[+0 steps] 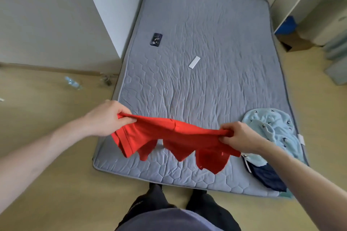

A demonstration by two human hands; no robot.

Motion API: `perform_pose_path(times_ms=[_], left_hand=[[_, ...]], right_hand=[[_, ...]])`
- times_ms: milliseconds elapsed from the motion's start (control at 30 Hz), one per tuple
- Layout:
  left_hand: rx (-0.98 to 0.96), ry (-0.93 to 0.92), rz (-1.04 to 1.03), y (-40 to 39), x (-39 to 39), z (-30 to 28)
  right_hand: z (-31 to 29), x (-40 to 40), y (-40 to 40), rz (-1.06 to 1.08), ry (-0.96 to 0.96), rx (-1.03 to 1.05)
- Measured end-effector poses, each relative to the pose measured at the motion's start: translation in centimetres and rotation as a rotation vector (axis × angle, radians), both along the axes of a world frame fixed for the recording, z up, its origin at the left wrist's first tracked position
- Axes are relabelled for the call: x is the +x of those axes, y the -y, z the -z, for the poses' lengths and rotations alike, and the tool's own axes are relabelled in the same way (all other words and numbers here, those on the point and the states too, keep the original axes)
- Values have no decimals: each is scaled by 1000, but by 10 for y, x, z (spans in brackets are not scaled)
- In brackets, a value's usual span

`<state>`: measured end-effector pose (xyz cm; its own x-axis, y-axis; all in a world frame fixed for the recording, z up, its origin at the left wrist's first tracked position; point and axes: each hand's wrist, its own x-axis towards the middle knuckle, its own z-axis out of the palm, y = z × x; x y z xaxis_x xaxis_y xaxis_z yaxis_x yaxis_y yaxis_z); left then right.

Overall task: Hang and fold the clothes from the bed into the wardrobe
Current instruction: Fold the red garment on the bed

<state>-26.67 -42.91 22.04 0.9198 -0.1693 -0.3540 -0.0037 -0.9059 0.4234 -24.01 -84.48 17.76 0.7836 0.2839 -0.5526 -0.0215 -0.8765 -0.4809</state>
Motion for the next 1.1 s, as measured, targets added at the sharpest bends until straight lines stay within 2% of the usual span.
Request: perform_pose_path(times_ms=[100,233,333,433,567,667,767,867,967,1100], left_hand=[[-16,-131,69,-7,-12,-9],[-49,-203,65,-8,0,-18],[-33,-207,55,-6,23,-4],[-12,-192,23,-7,55,36],[32,-209,2,-17,102,114],[104,-203,-68,-32,142,177],[75,-58,-279,-50,181,252],[37,25,-579,-71,210,335],[118,-52,-677,-79,204,420],[71,-349,-638,-57,136,509]], right_hand=[[-32,6,14,-106,-118,-63],[-47,42,14,-135,-101,-128],[-34,85,-1,-172,-38,-215],[0,130,-25,-185,13,-284],[69,189,-68,-190,26,-346],[135,230,-96,-118,91,-314],[216,261,-117,77,250,-166],[298,260,-129,228,252,-84],[382,226,-120,333,206,-86],[467,149,-94,482,-45,-192]])
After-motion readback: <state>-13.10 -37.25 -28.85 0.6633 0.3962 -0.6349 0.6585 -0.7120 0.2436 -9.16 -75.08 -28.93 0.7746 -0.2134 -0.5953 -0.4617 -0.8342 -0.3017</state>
